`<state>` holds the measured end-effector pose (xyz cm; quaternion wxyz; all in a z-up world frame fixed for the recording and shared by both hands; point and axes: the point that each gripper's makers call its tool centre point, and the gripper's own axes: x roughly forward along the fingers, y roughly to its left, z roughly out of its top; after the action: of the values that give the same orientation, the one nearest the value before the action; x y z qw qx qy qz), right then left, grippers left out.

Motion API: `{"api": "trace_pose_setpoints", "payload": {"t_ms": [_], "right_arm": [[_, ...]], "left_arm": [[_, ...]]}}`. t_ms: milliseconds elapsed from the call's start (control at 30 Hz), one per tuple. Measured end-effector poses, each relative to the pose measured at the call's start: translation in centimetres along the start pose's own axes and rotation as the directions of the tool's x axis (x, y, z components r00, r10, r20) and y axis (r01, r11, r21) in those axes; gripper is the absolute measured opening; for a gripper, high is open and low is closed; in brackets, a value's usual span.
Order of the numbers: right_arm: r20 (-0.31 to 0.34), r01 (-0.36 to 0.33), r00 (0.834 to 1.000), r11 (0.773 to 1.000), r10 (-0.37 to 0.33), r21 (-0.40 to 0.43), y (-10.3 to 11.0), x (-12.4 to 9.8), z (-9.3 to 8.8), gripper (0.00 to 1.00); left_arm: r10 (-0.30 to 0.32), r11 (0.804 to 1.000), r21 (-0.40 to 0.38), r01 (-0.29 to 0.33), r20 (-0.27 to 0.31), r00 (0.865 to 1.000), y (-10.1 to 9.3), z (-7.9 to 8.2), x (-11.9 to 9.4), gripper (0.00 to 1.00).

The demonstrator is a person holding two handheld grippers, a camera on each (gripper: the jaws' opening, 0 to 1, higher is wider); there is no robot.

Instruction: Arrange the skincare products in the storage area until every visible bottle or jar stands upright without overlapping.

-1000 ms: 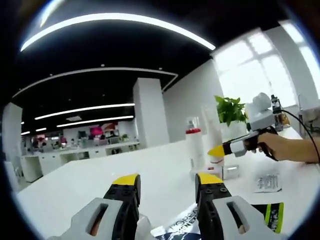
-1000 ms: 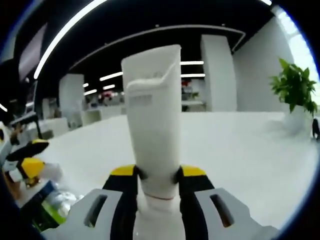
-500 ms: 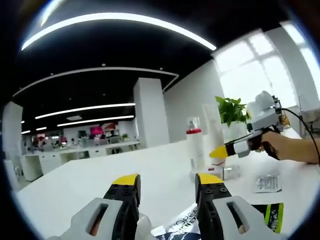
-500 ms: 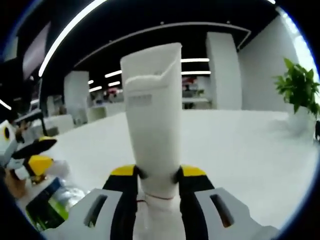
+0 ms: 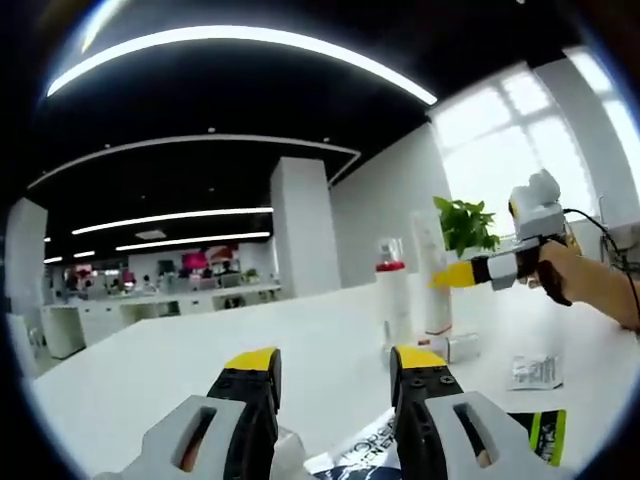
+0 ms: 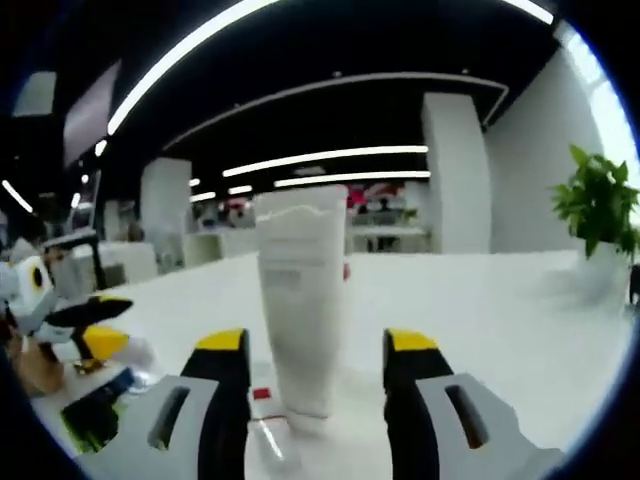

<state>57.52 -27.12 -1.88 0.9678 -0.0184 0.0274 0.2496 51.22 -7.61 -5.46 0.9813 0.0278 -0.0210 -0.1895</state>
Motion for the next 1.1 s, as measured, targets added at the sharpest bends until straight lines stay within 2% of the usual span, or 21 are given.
{"api": "trace_pose_setpoints", "payload": {"t_ms": [100, 133, 167, 200, 300, 400, 467, 533, 567, 600, 667, 767, 900, 1000, 1033, 1100], "right_arm": [[-0.016, -0.045, 0.999, 0.999, 0.045, 0.009, 0.3, -1.1, -0.6, 0.44], [-0.074, -0.078, 0.994, 0.997, 0.079, 0.019, 0.5, -1.5, -1.7, 0.44], [-0.098, -0.095, 0.991, 0.995, 0.096, 0.021, 0.7, -1.8, -2.3, 0.42], [-0.083, -0.108, 0.991, 0.994, 0.109, 0.017, 0.7, -2.0, -2.4, 0.38], [-0.092, -0.138, 0.986, 0.990, 0.140, 0.022, 1.1, -2.5, -2.7, 0.30], [-0.166, -0.197, 0.965, 0.979, 0.204, 0.055, 2.3, -1.8, -4.3, 0.34], [-0.243, -0.224, 0.944, 0.974, 0.223, 0.024, 3.0, -1.4, -6.0, 0.37], [-0.318, -0.241, 0.920, 0.970, 0.228, -0.002, 3.6, -1.2, -7.6, 0.39], [-0.365, -0.256, 0.901, 0.967, 0.236, -0.008, 4.0, -1.2, -8.6, 0.39], [-0.381, -0.251, 0.896, 0.968, 0.227, -0.014, 3.9, -1.1, -9.0, 0.39], [-0.372, -0.247, 0.902, 0.969, 0.221, -0.021, 4.0, -0.6, -9.2, 0.39], [-0.390, -0.258, 0.890, 0.966, 0.236, -0.004, 4.2, -0.5, -9.7, 0.38], [-0.433, -0.252, 0.874, 0.968, 0.220, -0.017, 4.3, -0.4, -10.8, 0.27], [-0.445, -0.242, 0.874, 0.969, 0.194, -0.053, 4.1, -0.5, -11.0, 0.19], [-0.458, -0.234, 0.870, 0.970, 0.182, -0.061, 4.2, -0.6, -11.3, 0.18], [-0.454, -0.236, 0.874, 0.968, 0.174, -0.084, 4.4, -0.8, -11.1, 0.18]], "left_arm": [[-0.002, 1.000, -0.001, 0.002, 0.004, 1.000, -0.1, 0.1, 0.0, 0.45], [-0.003, 1.000, -0.003, 0.003, 0.006, 1.000, -0.1, 0.1, 0.0, 0.45], [-0.005, 1.000, -0.007, 0.005, 0.007, 1.000, -0.1, 0.2, 0.1, 0.45], [-0.008, 1.000, -0.012, 0.008, 0.010, 1.000, -0.1, 0.2, 0.0, 0.45], [-0.020, 0.999, -0.026, 0.021, 0.016, 1.000, -0.2, 0.4, 0.1, 0.45], [-0.022, 1.000, -0.022, 0.022, 0.014, 1.000, -0.2, 0.3, 0.1, 0.45], [-0.029, 0.999, -0.021, 0.029, 0.018, 0.999, -0.4, 0.4, 0.1, 0.45], [-0.029, 0.999, -0.018, 0.029, 0.015, 0.999, -0.4, 0.3, 0.1, 0.45], [-0.029, 0.999, -0.016, 0.029, 0.014, 0.999, -0.4, 0.3, 0.1, 0.45], [-0.030, 0.999, -0.017, 0.030, 0.015, 0.999, -0.4, 0.3, 0.1, 0.45], [-0.031, 0.999, -0.021, 0.031, 0.015, 0.999, -0.4, 0.3, 0.2, 0.45], [-0.040, 0.999, -0.029, 0.040, 0.021, 0.999, -0.5, 0.5, 0.1, 0.45], [-0.038, 0.999, -0.035, 0.039, 0.029, 0.999, -0.4, 0.6, 0.0, 0.45], [-0.035, 0.998, -0.047, 0.037, 0.036, 0.999, -0.3, 0.7, -0.1, 0.45], [-0.034, 0.998, -0.049, 0.036, 0.037, 0.999, -0.3, 0.7, 0.0, 0.45], [-0.035, 0.998, -0.052, 0.037, 0.040, 0.999, -0.3, 0.8, 0.0, 0.45]]}}
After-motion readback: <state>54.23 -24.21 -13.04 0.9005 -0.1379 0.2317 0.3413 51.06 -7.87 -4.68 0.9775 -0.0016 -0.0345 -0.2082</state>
